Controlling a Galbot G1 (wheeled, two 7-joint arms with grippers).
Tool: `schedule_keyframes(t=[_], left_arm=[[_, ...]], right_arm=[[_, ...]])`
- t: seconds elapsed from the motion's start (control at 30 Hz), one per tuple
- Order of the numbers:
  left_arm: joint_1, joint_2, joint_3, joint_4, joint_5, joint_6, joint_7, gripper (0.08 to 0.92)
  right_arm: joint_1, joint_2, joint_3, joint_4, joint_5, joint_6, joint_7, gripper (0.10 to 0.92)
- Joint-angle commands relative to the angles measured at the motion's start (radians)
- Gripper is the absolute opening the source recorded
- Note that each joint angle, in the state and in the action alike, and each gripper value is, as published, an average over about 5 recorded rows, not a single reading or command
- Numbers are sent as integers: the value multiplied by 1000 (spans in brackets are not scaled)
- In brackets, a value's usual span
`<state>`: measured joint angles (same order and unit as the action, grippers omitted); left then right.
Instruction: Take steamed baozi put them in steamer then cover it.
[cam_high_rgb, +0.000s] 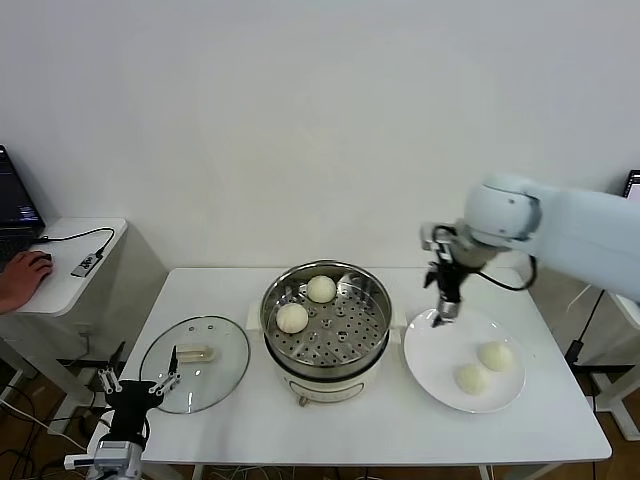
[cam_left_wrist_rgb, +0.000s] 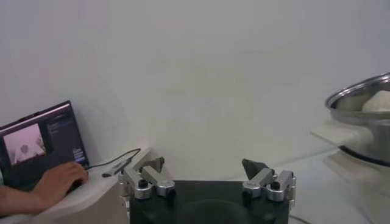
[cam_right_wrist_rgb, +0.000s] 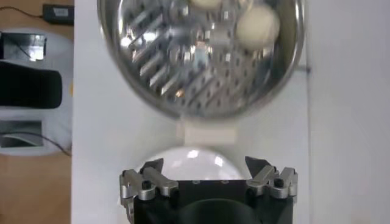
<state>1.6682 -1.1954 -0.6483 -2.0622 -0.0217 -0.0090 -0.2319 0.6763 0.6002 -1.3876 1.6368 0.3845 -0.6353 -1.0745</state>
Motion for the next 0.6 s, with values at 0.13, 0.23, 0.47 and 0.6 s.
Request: schedule_keyframes(t=[0.13, 0.23, 0.47, 0.6], left_arm=[[17, -8, -19, -13, 6, 5, 1, 823], [23, -12, -24, -14, 8, 5, 1, 823], [24, -19, -24, -1, 13, 4, 1, 823], [23, -22, -20, 3, 16, 4, 1, 823]], right_arm=[[-386, -167, 251, -47, -283, 138, -83, 823], [-473, -174, 319, -69, -333, 186, -107, 823], [-667, -189, 470, -113, -427, 280, -145, 823], [-749, -192, 532, -118, -457, 313, -149, 823]])
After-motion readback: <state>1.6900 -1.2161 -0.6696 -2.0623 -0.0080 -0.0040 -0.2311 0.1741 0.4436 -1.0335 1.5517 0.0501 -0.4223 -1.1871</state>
